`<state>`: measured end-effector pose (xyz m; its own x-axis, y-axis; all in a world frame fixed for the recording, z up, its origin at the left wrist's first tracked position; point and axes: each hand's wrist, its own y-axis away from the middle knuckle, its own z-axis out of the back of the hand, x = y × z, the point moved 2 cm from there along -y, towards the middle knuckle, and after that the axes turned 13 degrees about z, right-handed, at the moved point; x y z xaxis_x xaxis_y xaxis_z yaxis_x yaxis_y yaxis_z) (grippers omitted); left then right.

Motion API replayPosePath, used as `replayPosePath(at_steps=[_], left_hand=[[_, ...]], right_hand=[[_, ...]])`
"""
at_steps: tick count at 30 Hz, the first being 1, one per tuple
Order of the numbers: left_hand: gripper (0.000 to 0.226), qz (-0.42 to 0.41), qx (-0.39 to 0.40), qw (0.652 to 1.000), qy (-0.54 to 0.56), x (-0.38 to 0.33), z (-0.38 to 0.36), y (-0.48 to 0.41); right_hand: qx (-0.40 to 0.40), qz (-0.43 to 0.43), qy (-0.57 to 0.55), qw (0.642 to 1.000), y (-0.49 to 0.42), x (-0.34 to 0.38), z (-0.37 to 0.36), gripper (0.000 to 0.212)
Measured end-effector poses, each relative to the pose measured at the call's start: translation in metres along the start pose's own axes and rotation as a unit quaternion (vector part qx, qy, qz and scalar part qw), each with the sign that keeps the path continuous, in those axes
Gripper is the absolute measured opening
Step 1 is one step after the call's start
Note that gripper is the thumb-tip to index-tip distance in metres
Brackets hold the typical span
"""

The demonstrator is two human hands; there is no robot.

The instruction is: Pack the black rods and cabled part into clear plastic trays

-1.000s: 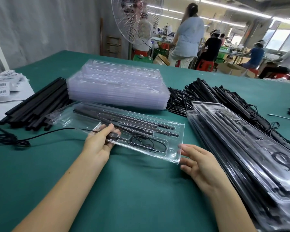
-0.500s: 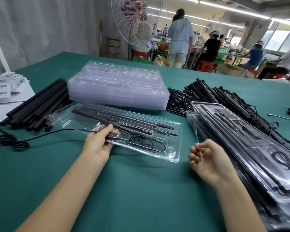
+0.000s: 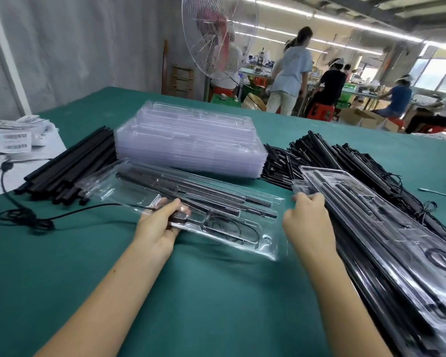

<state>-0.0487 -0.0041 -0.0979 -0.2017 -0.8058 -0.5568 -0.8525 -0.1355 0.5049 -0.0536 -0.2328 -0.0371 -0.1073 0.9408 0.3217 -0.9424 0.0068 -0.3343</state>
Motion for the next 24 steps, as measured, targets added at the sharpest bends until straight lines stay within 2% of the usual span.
replayPosePath(at_steps=[2,4,7,11,14,16,18,20,24], left_hand=[[0.02,0.008,-0.018,1.0,-0.025,-0.001,0.001,-0.001],[0.013,0.011,-0.034,0.998,-0.049,-0.002,0.002,-0.002],[0.042,0.011,-0.051,0.997,-0.054,-0.003,0.006,-0.002],[0.038,0.025,-0.028,0.998,-0.048,-0.003,0.005,0.003],[0.04,0.034,-0.011,0.998,-0.056,-0.004,0.007,0.004],[0.037,0.039,0.009,0.996,-0.08,-0.003,0.006,0.007],[0.034,0.04,0.023,0.994,-0.103,-0.002,0.005,0.01],[0.031,0.032,0.022,0.993,-0.113,-0.002,0.003,0.012],[0.022,0.008,-0.016,0.989,-0.148,-0.003,0.002,0.014]], right_hand=[[-0.04,0.086,-0.036,0.995,-0.007,0.022,-0.001,0.028],[-0.022,0.142,-0.038,0.989,-0.017,0.043,-0.007,0.028],[0.078,0.165,-0.037,0.983,-0.039,0.066,-0.028,0.04],[0.226,0.132,-0.165,0.951,-0.067,0.078,-0.059,0.071],[0.353,0.094,-0.24,0.9,-0.086,0.073,-0.065,0.06],[0.441,0.081,-0.279,0.849,-0.096,0.068,-0.067,0.062],[0.485,0.092,-0.303,0.815,-0.101,0.069,-0.071,0.059],[0.492,0.098,-0.313,0.806,-0.106,0.074,-0.078,0.051],[0.472,0.095,-0.325,0.814,-0.113,0.077,-0.085,0.033]])
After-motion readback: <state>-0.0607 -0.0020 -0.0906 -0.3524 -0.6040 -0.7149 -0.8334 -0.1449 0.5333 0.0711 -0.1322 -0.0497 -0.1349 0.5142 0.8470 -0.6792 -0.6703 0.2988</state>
